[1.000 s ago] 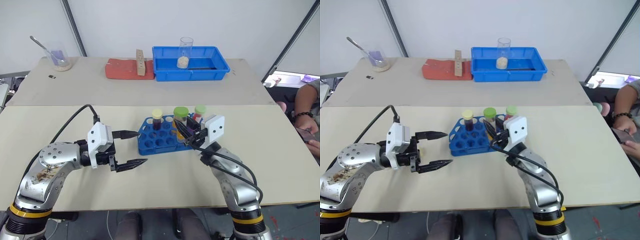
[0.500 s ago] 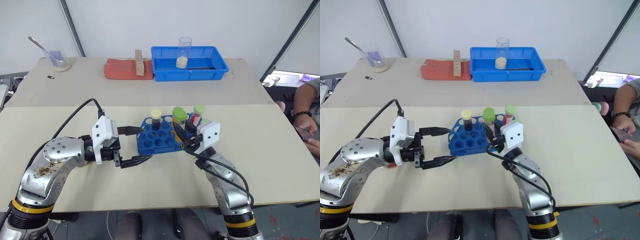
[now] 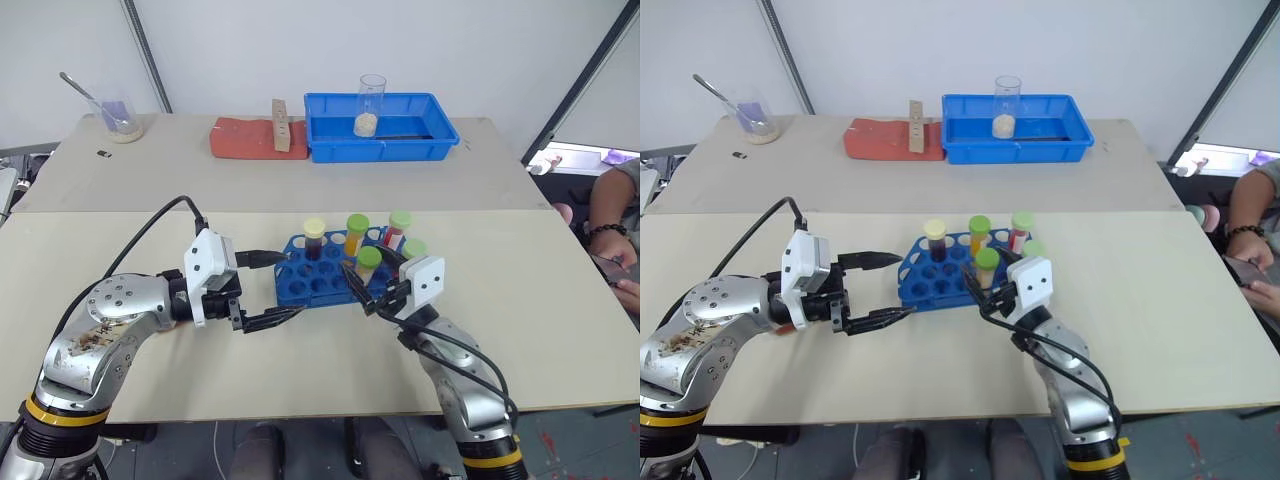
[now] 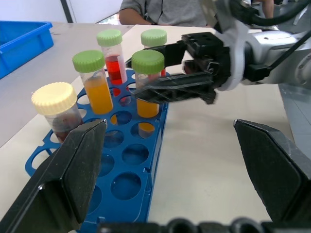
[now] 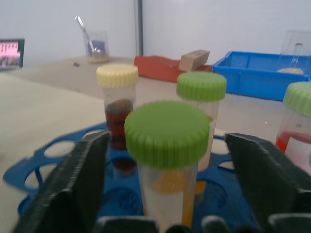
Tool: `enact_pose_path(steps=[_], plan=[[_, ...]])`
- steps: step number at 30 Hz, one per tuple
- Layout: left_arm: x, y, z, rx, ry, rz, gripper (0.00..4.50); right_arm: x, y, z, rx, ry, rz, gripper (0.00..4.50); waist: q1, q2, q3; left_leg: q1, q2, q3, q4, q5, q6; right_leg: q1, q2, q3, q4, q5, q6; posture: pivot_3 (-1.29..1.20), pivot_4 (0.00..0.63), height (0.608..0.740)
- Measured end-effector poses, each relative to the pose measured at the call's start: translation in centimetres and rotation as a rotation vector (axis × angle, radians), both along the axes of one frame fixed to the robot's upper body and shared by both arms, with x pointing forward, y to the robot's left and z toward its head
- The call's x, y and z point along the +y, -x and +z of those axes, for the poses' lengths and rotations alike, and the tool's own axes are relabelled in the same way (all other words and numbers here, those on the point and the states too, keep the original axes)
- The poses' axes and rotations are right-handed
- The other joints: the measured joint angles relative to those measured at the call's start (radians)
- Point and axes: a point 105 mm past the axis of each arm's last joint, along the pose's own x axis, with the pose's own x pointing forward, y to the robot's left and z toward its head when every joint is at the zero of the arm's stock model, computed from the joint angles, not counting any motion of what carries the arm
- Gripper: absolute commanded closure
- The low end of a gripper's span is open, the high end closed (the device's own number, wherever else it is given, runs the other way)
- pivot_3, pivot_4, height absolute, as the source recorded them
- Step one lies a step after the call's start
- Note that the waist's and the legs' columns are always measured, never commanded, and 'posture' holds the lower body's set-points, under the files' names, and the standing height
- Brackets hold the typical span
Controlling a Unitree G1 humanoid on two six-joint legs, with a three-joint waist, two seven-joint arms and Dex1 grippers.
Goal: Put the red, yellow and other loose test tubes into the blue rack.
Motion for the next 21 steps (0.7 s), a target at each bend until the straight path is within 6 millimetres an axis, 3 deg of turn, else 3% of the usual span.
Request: enact_pose_path(steps=[3, 7, 11, 14, 21], plan=[[1.0, -0.3, 0.0, 0.015, -0.055, 0.041, 0.0, -0.5, 1.1, -0.3, 0.032, 0.099, 0.056, 0.1, 0.0, 0.0, 0.0, 0.0, 0.0, 0.0, 0.0, 0.0, 0.0, 0.0, 0.0, 0.0, 0.001, -0.001, -0.001, 0.0, 0.15, 0.74], [4.4, -1.2, 0.6, 0.036, -0.195, 0.141, 0.0, -2.6, 3.0, 0.0, 0.075, 0.251, 0.149, 0.1, 0.001, 0.0, 0.0, 0.002, 0.0, 0.001, 0.0, 0.0, 0.0, 0.001, 0.0, 0.0, 0.0, -0.003, -0.004, 0.0, 0.15, 0.74], [6.9, -1.5, 0.4, 0.074, -0.34, 0.163, 0.0, -3.2, 4.7, 0.6, 0.14, 0.329, 0.299, 0.1, 0.001, 0.0, 0.0, 0.003, 0.0, 0.001, -0.001, 0.0, 0.0, 0.0, 0.0, 0.0, 0.001, -0.004, -0.005, 0.0, 0.15, 0.74], [9.0, -2.1, -0.2, 0.124, -0.465, 0.201, 0.0, -3.1, 5.9, 1.7, 0.186, 0.346, 0.43, 0.1, 0.002, 0.0, 0.0, 0.003, 0.0, 0.001, -0.002, 0.0, 0.0, 0.0, 0.0, 0.0, 0.001, -0.004, -0.005, 0.0, 0.15, 0.74], [10.4, -2.8, -2.1, 0.216, -0.698, 0.202, 0.0, -1.9, 8.5, 4.5, 0.243, 0.407, 0.72, 0.1, 0.011, -0.003, 0.001, 0.001, 0.0, 0.001, -0.002, 0.0, 0.0, 0.0, 0.0, 0.0, -0.001, -0.004, -0.005, 0.0, 0.15, 0.74]])
